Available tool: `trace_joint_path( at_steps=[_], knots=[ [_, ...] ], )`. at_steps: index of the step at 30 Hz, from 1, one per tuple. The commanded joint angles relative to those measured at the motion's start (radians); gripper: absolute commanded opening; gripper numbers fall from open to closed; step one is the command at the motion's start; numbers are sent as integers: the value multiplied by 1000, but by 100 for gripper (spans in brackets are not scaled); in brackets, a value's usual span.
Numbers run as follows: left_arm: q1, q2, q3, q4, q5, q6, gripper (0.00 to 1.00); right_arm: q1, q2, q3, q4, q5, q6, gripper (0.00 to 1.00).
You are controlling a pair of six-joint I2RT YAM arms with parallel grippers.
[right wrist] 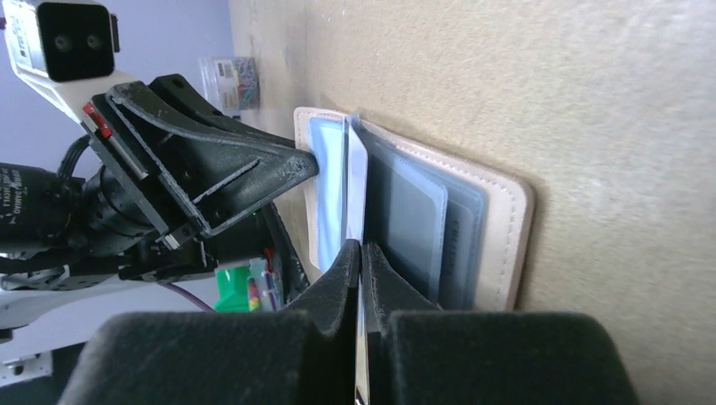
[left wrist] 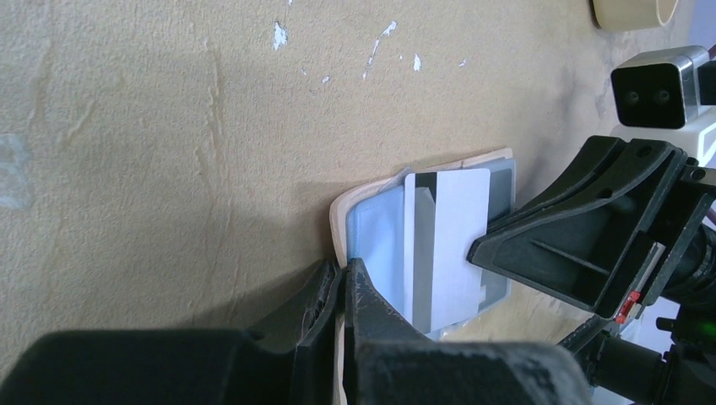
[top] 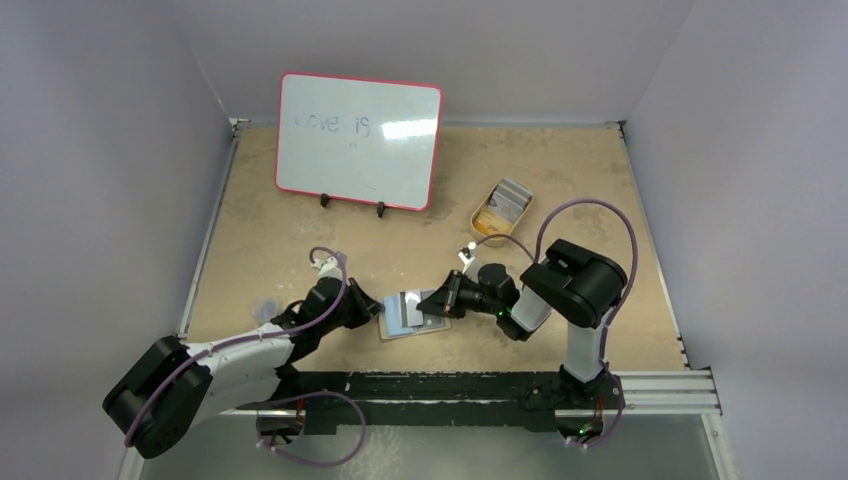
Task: Put the credit cards into the card holder
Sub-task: Insert the credit card into the card holder.
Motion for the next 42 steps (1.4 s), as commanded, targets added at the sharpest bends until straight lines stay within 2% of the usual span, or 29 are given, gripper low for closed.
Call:
trace_joint_path(
  at_steps=[1, 9, 20, 28, 31, 37, 42],
  knots=[
    [-1, 3, -13, 23, -9, -15, 0, 35, -61, 49, -211, 34, -93, 0],
    [-1, -3, -8, 14, -15, -16, 0, 60, -142, 108, -424, 60, -164, 0],
    [-1, -30, -9, -15, -22, -3, 0, 57, -148, 95, -504, 2, -211, 0],
    [-1, -27, -12, 2, -20, -3, 0, 40, -207, 148, -705, 37, -296, 0],
    [-1, -29, -12, 2, -18, -3, 0, 41, -201, 184, -780, 37, -348, 0],
    [-1, -30, -9, 9, -6, -7, 0, 44, -144, 262, -801, 20, -377, 0],
    [-2, -39, -9, 0, -7, -6, 0, 49, -173, 306, -898, 50, -398, 31]
  ],
)
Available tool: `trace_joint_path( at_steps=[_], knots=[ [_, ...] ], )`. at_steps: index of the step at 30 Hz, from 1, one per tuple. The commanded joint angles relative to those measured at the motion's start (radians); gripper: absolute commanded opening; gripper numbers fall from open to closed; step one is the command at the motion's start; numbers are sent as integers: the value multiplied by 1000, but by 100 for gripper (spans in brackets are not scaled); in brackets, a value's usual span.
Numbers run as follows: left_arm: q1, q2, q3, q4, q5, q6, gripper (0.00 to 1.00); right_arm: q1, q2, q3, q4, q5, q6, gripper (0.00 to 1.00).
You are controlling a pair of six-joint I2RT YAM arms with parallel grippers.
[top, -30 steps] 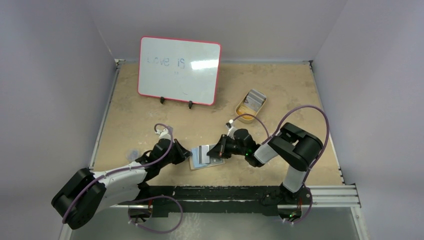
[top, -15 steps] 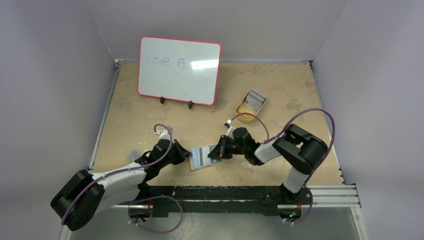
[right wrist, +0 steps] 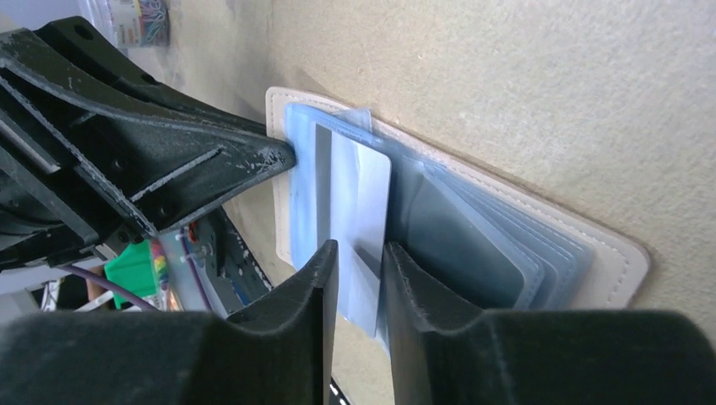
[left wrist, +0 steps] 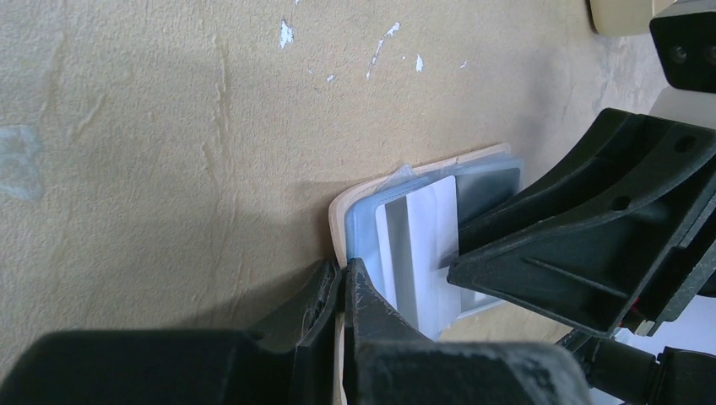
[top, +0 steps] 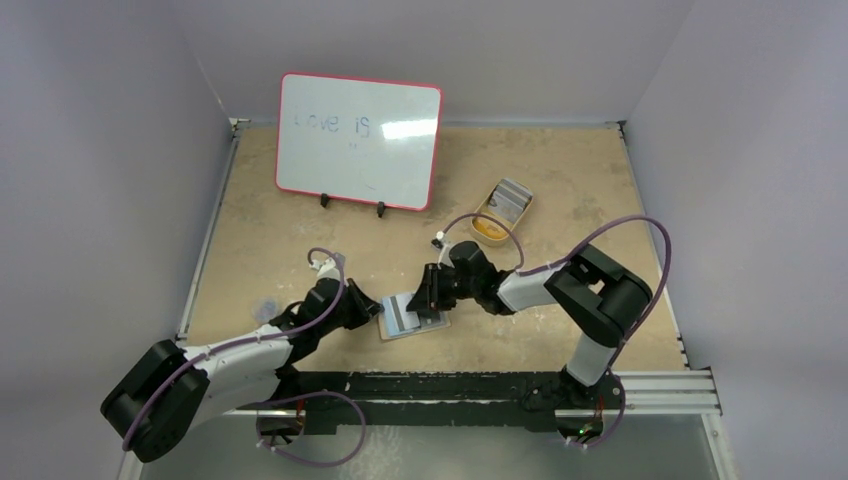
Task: Put the credit cards into the card holder
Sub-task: Insert the credit card into the card holder.
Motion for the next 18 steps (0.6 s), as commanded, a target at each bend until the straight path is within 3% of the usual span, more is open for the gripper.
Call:
trace_joint_path(
  at_steps=[1, 6, 11, 18],
  knots=[
    [-1, -16, 1, 9, -2, 11, 0, 4, -20, 37, -202, 71, -74, 34],
    [-1, -15, 0, 14, 6, 12, 0, 2, -72, 64, -256, 160, -90, 40],
    [-1, -6, 3, 23, 14, 17, 0, 17, -26, 78, -210, 147, -60, 42],
    [-1, -2, 2, 30, 22, 17, 0, 69, -4, 122, -188, 149, -25, 36]
  ],
)
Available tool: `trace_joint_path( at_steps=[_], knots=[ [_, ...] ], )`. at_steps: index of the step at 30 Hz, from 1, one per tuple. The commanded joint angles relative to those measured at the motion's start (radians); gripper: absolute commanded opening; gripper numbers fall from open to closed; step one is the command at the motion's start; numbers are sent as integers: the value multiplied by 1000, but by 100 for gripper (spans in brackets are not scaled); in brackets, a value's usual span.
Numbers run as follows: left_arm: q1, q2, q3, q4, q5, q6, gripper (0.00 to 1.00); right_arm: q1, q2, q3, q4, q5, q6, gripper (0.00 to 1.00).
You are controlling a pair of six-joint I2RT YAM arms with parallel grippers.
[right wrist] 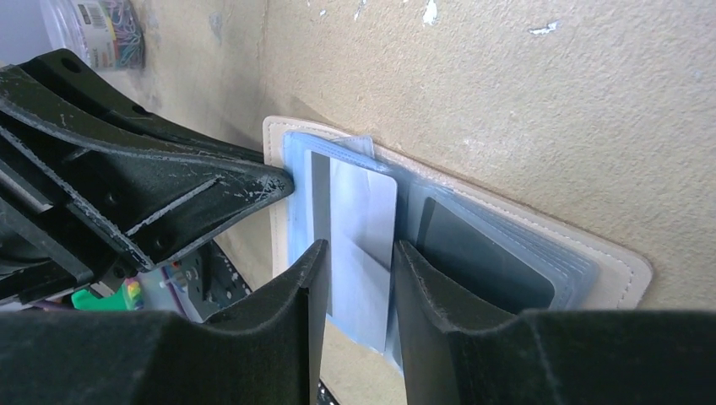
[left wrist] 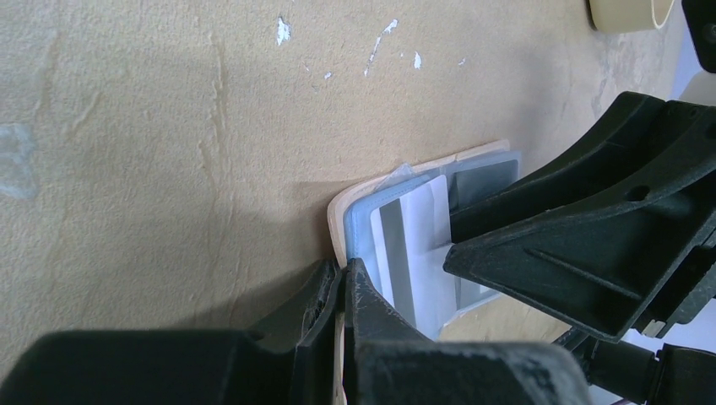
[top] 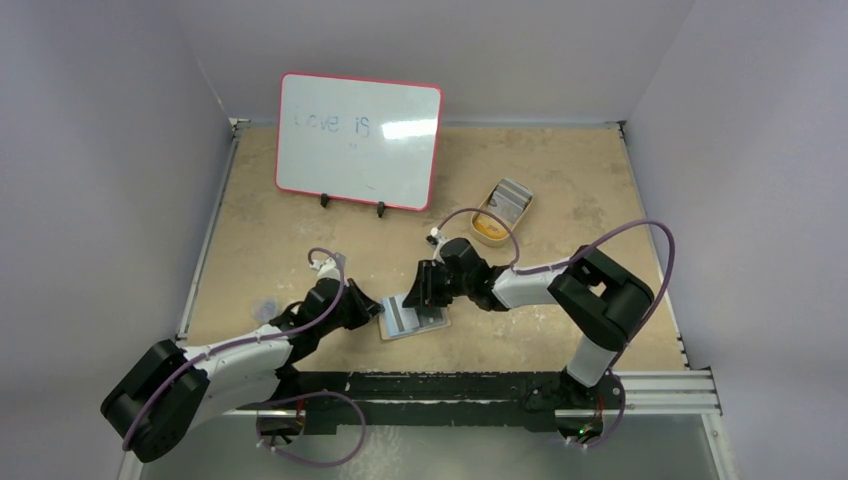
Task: Put the credit cards into the card holder
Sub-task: Insert the credit card into the card holder.
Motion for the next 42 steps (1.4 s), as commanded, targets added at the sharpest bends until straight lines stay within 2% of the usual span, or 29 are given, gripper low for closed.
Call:
trace_joint_path(
  at_steps=[1, 4, 8, 13, 16, 18, 20, 26, 32, 37, 40, 42],
  knots=[
    [-1, 1, 2, 28, 13, 16, 0, 35, 27, 42, -36, 54, 14, 35],
    [-1, -1, 0, 31, 12, 14, 0, 47, 39, 41, -8, 42, 61, 34],
    [-1, -1, 3, 44, 21, -1, 0, 59, 62, 45, 28, 25, 110, 27],
    [-2, -21, 3, 47, 41, -21, 8, 63, 55, 48, -17, 59, 104, 24],
    [-1, -37, 2, 38, 40, -22, 1, 63, 7, 52, -128, 99, 81, 29],
    [-1, -42, 2, 36, 41, -25, 0, 63, -35, 61, -209, 151, 63, 37],
    [-1, -41, 2, 42, 44, -31, 0, 62, -63, 87, -259, 211, 41, 40],
    [-1, -36, -1, 59, 52, -42, 0, 76, -48, 117, -266, 220, 37, 38],
    [-1, -29, -9, 71, 51, -47, 0, 108, -14, 151, -271, 224, 39, 42],
    [-1, -25, -8, 75, 48, -48, 0, 133, -15, 186, -317, 264, 29, 33],
    [-1, -17, -5, 76, 50, -50, 0, 145, -13, 207, -389, 303, 29, 30],
    [-1, -17, -7, 76, 50, -53, 0, 145, -21, 210, -434, 335, 28, 32]
  ],
)
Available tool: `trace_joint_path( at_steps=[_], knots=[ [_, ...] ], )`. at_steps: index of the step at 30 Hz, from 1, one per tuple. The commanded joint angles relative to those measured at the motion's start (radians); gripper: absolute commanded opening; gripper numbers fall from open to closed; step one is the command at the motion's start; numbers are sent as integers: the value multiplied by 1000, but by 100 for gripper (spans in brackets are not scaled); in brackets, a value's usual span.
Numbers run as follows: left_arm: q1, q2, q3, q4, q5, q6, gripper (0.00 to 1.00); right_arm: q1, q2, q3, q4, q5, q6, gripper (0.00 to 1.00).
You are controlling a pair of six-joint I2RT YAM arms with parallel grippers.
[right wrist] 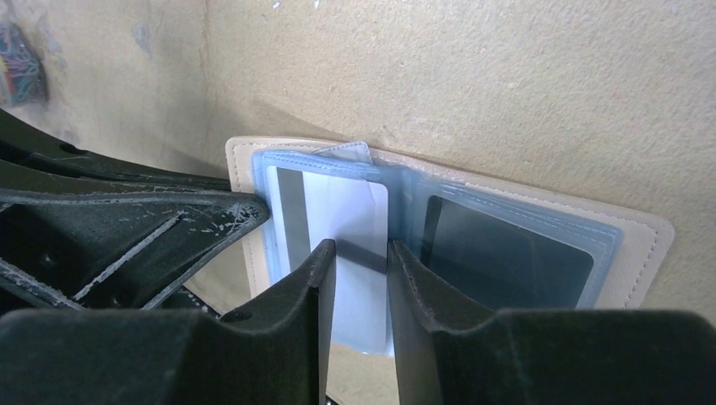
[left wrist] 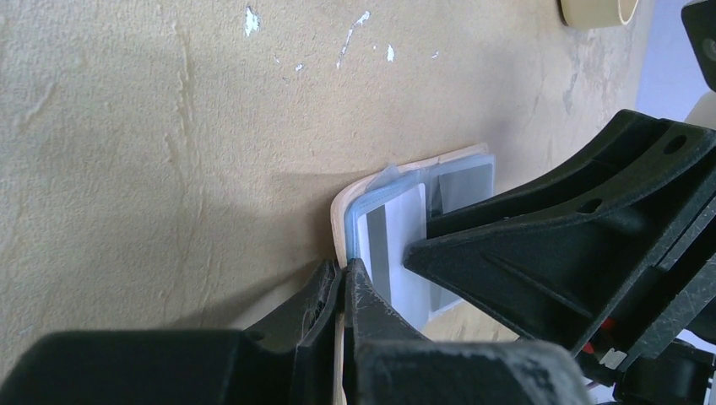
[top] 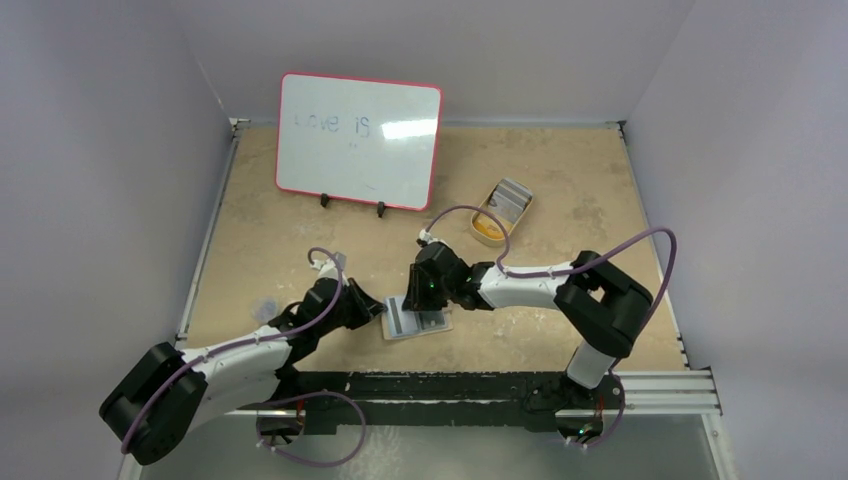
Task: Put the credit cards into the card holder
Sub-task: Insert the credit card into the card holder.
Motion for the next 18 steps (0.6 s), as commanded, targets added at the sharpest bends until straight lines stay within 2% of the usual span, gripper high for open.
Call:
trace_joint_path(
  at_steps=[1, 4, 9, 15, 18],
  knots=[
    [-3, -1, -6, 59, 10, -18, 0, 16, -12, 47, -113, 77, -7, 35],
    [-3, -2, -9, 64, 10, -18, 0, 16, -40, 46, -117, 89, -7, 39],
    [-3, -6, -7, 62, 14, -18, 0, 16, -34, 38, -66, 54, -35, 41],
    [-3, -11, -20, 73, 15, -27, 0, 34, 27, 68, -34, 22, -48, 38],
    [-2, -10, -5, 60, 16, -20, 0, 54, 37, 99, -38, 21, -57, 30]
  ],
)
